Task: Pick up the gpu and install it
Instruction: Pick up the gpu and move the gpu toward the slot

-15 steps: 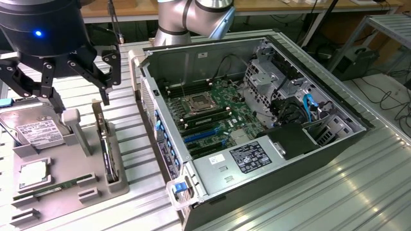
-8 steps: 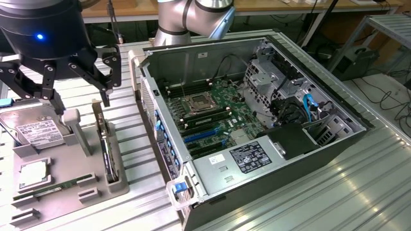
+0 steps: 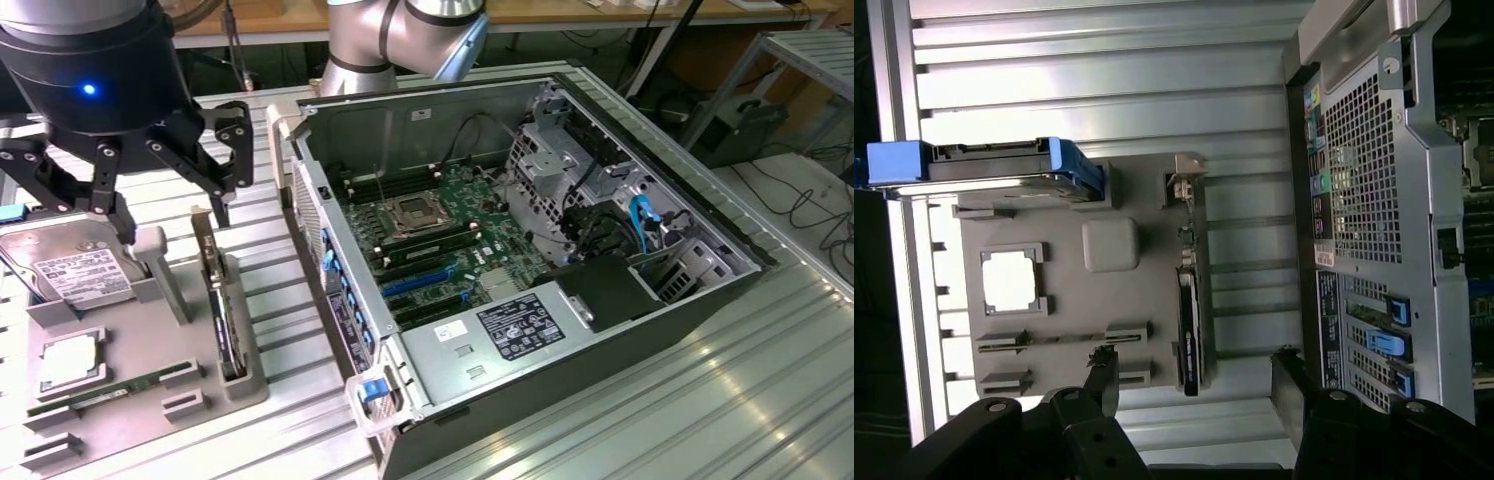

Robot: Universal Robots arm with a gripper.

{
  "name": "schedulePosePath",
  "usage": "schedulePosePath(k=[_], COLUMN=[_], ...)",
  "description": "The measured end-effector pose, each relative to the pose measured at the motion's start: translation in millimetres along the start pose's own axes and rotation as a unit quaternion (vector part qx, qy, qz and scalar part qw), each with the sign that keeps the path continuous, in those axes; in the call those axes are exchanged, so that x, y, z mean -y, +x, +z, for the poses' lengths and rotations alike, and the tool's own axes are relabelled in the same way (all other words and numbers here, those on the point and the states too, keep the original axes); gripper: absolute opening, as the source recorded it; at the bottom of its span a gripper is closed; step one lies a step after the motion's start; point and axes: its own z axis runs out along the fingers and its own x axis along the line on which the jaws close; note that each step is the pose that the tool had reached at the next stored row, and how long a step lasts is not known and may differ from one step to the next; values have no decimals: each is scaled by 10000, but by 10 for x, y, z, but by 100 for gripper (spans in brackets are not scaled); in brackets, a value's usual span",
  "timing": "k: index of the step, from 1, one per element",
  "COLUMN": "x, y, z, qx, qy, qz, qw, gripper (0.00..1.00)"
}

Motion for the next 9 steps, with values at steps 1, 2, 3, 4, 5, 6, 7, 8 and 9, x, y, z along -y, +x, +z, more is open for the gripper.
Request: schedulePosePath(k=[1,2,3,4,5,6,7,8,9], x=[1,1,2,3,3,3,4,4,5], y=[0,1,1,1,1,2,2,2,2], z=[10,24,40,55,67,78,87,96,104], qx=[0,1,0,0,0,0,0,0,0], qy=[0,0,0,0,0,0,0,1,1], qz=[0,0,0,0,0,0,0,0,0], qw=[10000,10000,10000,10000,10000,10000,10000,10000,10000], gripper=[72,72,72,72,72,72,72,72,72])
